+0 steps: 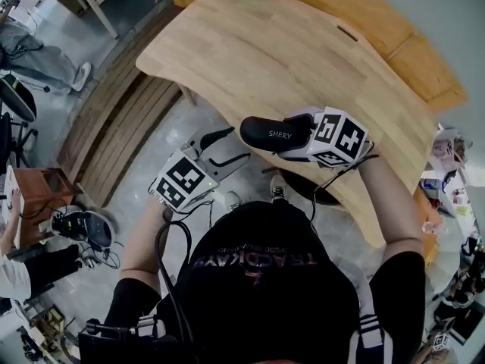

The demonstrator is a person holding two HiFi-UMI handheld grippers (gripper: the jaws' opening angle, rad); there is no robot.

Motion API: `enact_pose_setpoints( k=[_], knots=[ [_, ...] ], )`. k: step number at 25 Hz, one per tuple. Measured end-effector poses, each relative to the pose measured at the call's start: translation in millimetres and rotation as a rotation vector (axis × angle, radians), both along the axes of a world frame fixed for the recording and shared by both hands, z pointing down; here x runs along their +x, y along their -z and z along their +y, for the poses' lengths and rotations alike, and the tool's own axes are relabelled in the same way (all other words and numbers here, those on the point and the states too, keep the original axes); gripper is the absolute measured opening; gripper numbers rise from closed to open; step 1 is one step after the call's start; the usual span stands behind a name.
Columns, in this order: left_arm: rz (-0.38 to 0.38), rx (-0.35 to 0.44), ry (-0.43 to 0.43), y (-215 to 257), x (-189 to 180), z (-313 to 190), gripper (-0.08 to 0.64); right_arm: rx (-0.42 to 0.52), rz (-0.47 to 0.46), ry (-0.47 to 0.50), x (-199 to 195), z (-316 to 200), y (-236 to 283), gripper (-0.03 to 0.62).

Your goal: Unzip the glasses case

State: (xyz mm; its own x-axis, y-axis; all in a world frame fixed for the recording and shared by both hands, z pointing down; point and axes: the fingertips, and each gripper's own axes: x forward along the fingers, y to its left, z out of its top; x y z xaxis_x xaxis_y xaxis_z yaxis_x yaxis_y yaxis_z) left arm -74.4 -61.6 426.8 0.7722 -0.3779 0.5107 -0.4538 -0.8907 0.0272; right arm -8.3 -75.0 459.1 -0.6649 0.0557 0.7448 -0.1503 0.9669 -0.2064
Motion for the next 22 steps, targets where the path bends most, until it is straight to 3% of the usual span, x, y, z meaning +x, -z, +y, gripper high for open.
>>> enact_pose_setpoints(
  k=[3,6,13,18,22],
  knots=[
    [0.011,-0.015,-0.066,4.2,2.9,-2.1,0.341,-0.007,-0.015,0.072,-3.3,8.7,7.1,0.351],
    [0.063,-0.044,-0.136,10.1,12.2,-1.5,0.371,-0.006,-0.030,0.147,-7.3,17.0,14.3,0.351],
    [0.070,-0.055,-0.325,18.8,45.4,16.3,0.371,-0.003,-0.035,0.267,-13.3,31.8,25.1,0.351],
    [0.044,-0.060,-0.390,16.8,56.4,29.2,0.356,0.011,-0.023,0.333,-16.8,38.8,25.0,0.351],
    [0.051,-0.058,-0.392,18.8,56.3,31.8,0.348,0.011,-0.034,0.362,-18.1,40.3,26.6,0.351]
  ],
)
